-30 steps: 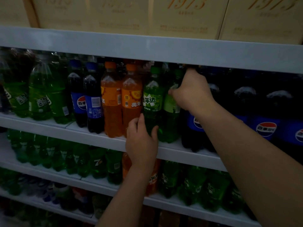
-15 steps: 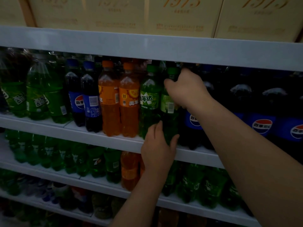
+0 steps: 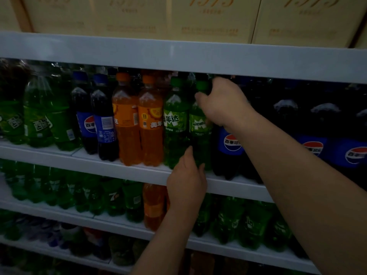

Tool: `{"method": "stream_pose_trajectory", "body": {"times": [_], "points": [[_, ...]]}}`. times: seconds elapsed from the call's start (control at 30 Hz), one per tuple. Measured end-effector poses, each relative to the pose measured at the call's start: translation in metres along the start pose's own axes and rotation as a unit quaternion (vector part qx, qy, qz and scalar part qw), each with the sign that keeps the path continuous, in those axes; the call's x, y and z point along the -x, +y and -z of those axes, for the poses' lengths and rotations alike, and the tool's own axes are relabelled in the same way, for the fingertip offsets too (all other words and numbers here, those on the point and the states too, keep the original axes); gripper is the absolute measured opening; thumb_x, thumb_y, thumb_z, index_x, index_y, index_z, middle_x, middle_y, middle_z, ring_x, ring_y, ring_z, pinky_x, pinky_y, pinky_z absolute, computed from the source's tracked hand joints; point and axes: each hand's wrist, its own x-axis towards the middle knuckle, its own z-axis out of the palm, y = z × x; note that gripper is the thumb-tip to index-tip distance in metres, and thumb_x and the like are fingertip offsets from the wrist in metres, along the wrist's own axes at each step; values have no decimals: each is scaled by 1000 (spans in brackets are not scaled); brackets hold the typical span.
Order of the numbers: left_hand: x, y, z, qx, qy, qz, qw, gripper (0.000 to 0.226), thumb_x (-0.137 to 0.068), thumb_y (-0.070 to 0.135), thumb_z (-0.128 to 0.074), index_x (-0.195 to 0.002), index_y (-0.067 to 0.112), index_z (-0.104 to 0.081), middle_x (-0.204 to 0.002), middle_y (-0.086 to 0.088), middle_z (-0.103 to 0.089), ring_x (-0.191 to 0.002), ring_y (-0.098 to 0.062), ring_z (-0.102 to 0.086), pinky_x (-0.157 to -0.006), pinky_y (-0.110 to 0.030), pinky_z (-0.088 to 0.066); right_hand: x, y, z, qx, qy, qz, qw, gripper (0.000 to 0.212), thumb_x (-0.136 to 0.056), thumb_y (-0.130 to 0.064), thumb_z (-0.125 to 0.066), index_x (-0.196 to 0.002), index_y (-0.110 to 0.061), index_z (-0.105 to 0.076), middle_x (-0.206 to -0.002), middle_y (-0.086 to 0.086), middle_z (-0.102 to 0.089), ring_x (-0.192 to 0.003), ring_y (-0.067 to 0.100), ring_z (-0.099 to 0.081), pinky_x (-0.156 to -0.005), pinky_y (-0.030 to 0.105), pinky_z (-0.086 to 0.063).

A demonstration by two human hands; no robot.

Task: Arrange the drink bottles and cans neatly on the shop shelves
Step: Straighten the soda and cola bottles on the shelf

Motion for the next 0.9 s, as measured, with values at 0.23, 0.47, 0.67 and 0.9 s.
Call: {"method": "stream_pose_trajectory", "body": {"times": [0.23,0.47,0.67,0.9], "points": [[-6,8,-2,-33,25,-14,999,58,-90,37,-58,-137,4,-46,-121,-10,-57,-99,-25,-60,-66,-34,-52,0,-1,1,21,13,1,1000,27,-91,-28,-58,-71,-14,-48,-70,2,-51,-62,12,-49,-48,24,-37],[-11,12,-2,-14,20,-6,1000,74,-79,41,-73,-137,5,-44,-124,-12,-56,-106,-26,-60,-73,-35,-54,-6,-9,4,23,-46,-21,998,31,-95,-31,-53,-77,-6,-55,-82,11,-61,-76,25,-61,-64,33,-52],[-14,8,1,-16,31,-36,999,75,-78,32,-74,-139,3,-41,-120,-12,-59,-103,-25,-62,-71,-33,-54,-5,-9,4,10,-38,-26,999,40,-94,-42,-53,-82,-4,-58,-79,12,-62,-73,25,-62,-63,33,-52],[-13,9,0,-35,20,-34,999,83,-77,40,-74,-142,3,-38,-125,-13,-58,-107,-25,-61,-75,-34,-54,-4,-5,3,-7,-44,-25,999,34,-90,-32,-55,-83,1,-62,-72,16,-66,-60,27,-60,-48,25,-40]]}}
